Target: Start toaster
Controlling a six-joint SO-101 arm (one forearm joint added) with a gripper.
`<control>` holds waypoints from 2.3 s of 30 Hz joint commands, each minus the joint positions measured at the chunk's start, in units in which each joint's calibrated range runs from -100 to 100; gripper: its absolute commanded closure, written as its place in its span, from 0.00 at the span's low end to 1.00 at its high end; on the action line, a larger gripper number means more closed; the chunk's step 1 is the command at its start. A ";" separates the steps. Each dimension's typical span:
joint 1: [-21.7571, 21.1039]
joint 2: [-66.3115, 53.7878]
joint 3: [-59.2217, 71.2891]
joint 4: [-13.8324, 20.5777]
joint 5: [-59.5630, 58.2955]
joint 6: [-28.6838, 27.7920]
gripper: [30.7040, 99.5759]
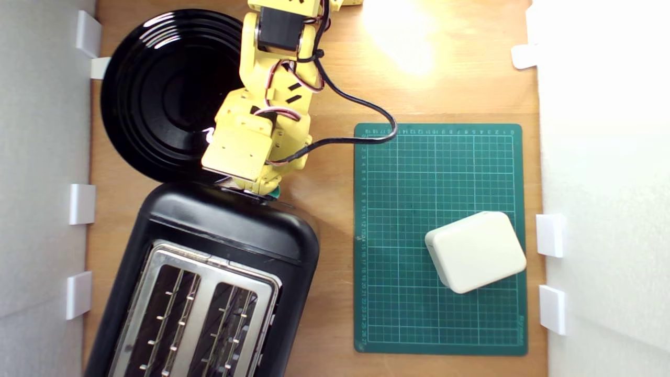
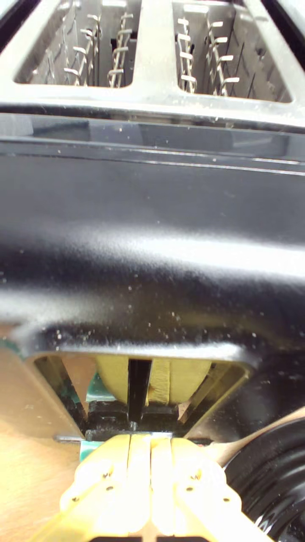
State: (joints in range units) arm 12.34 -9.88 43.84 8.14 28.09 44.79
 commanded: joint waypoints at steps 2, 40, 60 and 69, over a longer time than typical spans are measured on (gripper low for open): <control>-1.23 3.63 7.28 -0.16 -4.92 0.38 0.99; -0.59 2.30 -3.45 -0.16 4.59 0.01 0.99; -0.59 0.39 -26.07 -0.16 19.67 -4.29 0.99; -1.30 -4.28 -29.62 -0.26 19.84 -8.64 0.99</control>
State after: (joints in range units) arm 11.88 -8.55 18.63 7.37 47.66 37.41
